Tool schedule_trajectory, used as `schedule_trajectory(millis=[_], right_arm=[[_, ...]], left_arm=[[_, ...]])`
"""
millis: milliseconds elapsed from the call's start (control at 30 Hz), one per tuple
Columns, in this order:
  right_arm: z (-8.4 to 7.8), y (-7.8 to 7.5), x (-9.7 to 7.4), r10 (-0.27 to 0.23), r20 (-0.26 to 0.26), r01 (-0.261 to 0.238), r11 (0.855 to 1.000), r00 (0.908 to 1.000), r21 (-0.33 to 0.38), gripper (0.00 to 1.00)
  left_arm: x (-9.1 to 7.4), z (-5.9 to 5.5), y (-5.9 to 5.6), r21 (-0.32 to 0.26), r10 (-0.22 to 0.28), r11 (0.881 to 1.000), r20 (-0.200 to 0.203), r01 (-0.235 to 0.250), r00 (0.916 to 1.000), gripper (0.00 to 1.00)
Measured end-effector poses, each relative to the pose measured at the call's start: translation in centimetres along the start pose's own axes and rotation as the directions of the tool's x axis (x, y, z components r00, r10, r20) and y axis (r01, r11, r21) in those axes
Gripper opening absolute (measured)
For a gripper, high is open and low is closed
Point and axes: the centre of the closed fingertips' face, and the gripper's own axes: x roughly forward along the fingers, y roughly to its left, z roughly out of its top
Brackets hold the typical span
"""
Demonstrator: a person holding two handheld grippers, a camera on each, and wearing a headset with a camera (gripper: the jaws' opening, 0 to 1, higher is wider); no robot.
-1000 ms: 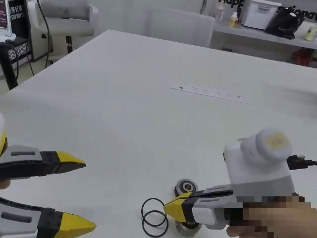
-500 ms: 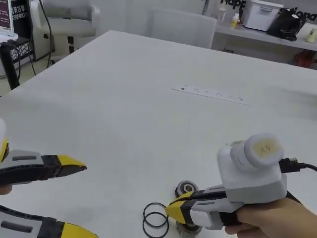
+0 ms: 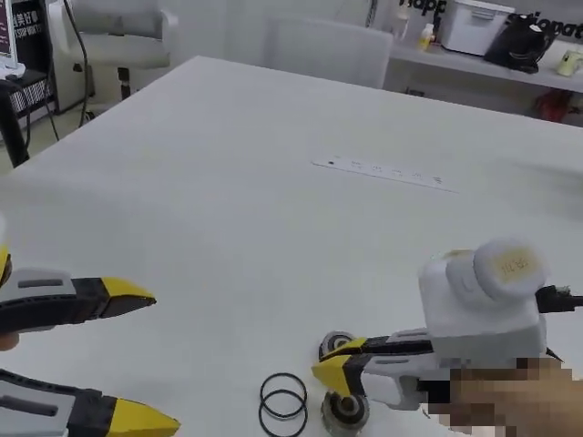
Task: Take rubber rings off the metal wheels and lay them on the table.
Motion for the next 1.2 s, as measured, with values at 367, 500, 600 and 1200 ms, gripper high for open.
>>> schedule_trajectory(millis=[367, 500, 600, 1200], right_arm=[[0.2, -2.3, -1.3, -0.069, 0.049, 0.066, 0.997, 0.9964, 0.048, 0.06], [-0.1, -3.0, -1.6, -0.088, 0.055, 0.084, 0.995, 0.9946, 0.060, 0.06], [-0.4, -3.5, -1.9, -0.100, 0.066, 0.094, 0.992, 0.9928, 0.084, 0.06], [-1.9, -4.5, -2.0, -0.093, 0.057, 0.088, 0.992, 0.9940, 0.096, 0.10]], left_arm=[[1.5, 2.6, 0.8, 0.071, -0.036, 0.997, 0.009, 0.035, 0.9993, 0.68], [2.2, 3.5, 0.9, 0.098, -0.056, 0.994, 0.010, 0.055, 0.9984, 0.68], [2.8, 3.9, 0.8, 0.130, -0.081, 0.988, -0.004, 0.080, 0.9967, 0.67], [8.3, 7.1, -0.2, 0.251, -0.205, 0.945, -0.043, 0.209, 0.9778, 0.63]])
